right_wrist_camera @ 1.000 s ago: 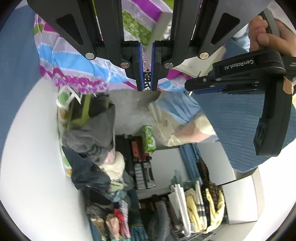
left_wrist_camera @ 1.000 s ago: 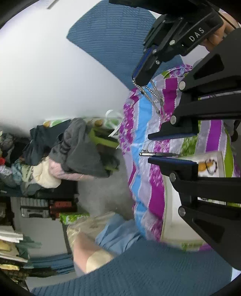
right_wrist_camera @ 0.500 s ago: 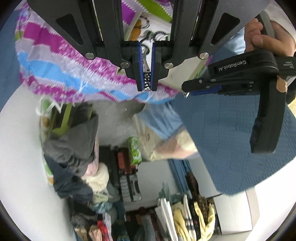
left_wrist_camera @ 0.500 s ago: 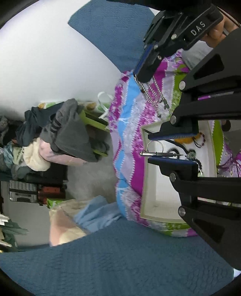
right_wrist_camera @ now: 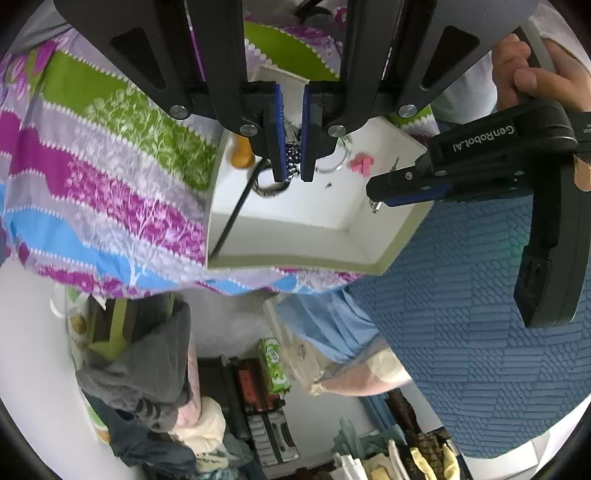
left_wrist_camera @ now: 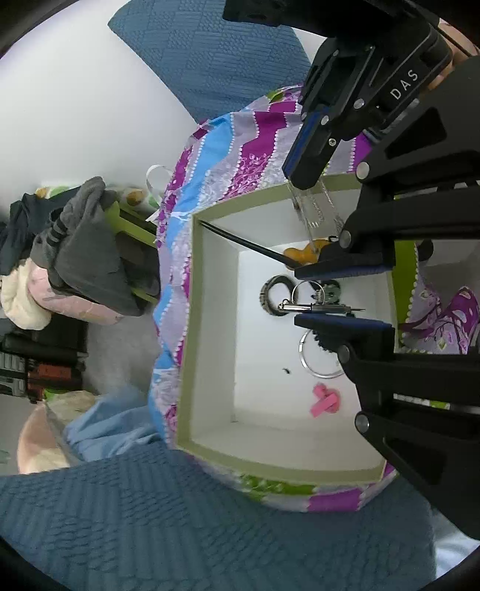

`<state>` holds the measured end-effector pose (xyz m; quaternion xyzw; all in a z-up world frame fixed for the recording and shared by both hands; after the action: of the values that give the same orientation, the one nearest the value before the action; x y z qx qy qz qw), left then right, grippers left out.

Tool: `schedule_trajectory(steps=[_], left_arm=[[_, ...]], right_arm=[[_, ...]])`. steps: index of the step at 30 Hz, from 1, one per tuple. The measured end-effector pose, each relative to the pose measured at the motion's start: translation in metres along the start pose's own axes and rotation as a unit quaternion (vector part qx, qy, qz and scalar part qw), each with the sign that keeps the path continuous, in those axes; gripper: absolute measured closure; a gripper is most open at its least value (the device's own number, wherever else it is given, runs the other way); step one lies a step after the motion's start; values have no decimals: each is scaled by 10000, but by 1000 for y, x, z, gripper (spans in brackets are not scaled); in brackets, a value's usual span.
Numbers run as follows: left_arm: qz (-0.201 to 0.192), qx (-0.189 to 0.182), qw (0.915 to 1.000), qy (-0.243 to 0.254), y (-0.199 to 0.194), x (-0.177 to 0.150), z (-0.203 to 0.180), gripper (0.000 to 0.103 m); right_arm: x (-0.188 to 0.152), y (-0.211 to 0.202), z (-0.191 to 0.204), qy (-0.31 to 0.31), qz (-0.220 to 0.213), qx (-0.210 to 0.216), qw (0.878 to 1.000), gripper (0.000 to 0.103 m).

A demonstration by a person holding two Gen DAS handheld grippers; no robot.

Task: Organize jewelry
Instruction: 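Carry the silver clasp with the left tool while the right tool carries the bead chain over the box, then open the left tool to drop the clasp while the right tool drops the bead chain into the box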

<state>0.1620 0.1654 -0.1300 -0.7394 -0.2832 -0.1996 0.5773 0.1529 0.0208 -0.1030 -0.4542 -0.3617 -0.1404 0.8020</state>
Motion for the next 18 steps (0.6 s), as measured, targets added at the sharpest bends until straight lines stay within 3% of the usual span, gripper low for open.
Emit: schedule_trajectory(steps=[3,5,6,7,8,10,18], left_arm=[[-57,8,10000,-14,-3,0,-1,84],[-127,20,9999,-50,-8,4,-1,83],[-132,-7,9999,-66,-11,8,-2,75],[-155,-3,9999,-69,-15,11,-3,69],[-250,59,9996,-68,-22,15,-4,54],[-501,92,9987,-45,-37,25,-6,46],[-1320,228,9904,332,-119,62,-29,45]], right_arm=[[-1,-2,-2,9,38,33,10000,95],[4,-5,-3,-49,6,1,10000,86],[9,-9,-3,-58,-39,-23,10000,76],[15,-14,-4,-51,-104,-7,9999,75],[20,-18,-4,-53,-163,-2,9999,75],[35,-33,-2,-116,-369,-20,9993,75],[98,-120,19,-299,-1395,110,9897,75]])
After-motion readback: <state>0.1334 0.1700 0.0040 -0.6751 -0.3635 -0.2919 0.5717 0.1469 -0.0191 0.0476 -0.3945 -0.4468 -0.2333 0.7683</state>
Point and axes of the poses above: each gripper's, at about its wrist camera, not at the fingertips, and y roughly the way its jaws point, z to its left, x to its top, the point moved 1 cm from there along y, roughly the way its jaws point, and after that the axes turned 14 degrees about -z, right-handed, at the moved point
